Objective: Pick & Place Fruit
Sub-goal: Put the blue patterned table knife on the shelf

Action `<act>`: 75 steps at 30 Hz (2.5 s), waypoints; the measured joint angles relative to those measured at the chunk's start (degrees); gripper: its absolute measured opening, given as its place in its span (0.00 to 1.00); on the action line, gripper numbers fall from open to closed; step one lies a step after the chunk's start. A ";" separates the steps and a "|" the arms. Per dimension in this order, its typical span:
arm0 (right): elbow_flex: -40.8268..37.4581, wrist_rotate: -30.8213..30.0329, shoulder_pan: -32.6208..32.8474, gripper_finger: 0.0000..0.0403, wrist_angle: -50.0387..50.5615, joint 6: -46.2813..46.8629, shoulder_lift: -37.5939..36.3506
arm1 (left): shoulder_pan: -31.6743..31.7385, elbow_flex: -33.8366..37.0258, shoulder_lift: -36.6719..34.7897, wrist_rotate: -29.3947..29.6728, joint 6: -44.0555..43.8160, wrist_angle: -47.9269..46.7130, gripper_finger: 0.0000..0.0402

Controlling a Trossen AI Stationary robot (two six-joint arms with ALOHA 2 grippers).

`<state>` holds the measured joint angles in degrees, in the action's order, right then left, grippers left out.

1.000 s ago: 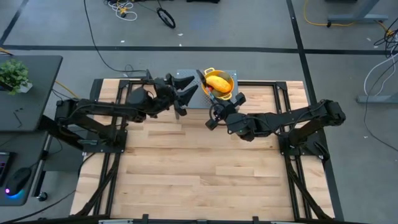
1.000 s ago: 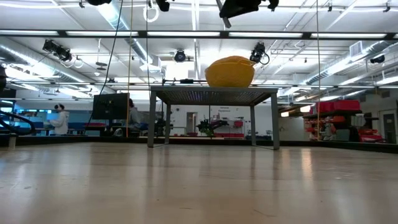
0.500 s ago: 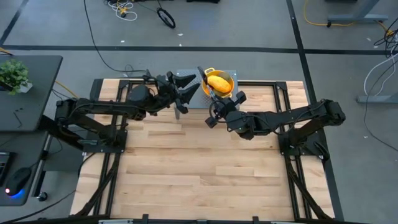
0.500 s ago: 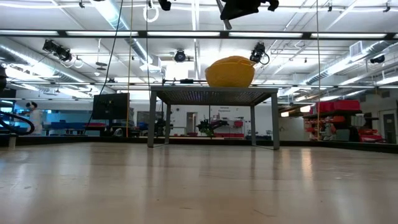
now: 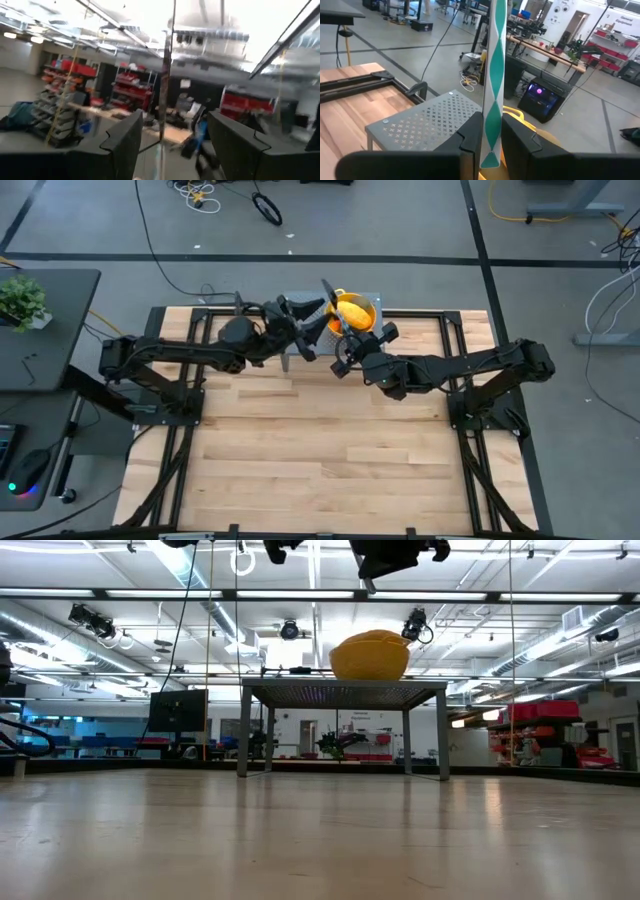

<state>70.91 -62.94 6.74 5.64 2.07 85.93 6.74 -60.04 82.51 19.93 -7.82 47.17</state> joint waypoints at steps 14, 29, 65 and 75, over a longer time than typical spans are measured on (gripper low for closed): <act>0.00 0.37 0.02 0.16 0.37 0.02 0.89 | 0.64 -3.90 2.90 3.15 1.62 -2.00 0.58; 0.00 1.62 0.02 0.16 0.10 0.02 1.73 | 0.85 -3.82 2.90 4.38 1.14 -2.97 0.44; 0.00 1.53 0.02 0.16 0.12 0.02 1.66 | 0.76 -3.80 2.90 4.87 2.19 -5.39 0.22; 0.00 1.51 0.00 0.16 0.10 0.02 1.66 | 0.76 -3.80 2.90 4.43 2.47 -5.37 0.03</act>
<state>70.91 -61.43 6.74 5.74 2.09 87.59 7.51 -63.83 85.41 24.36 -5.34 41.81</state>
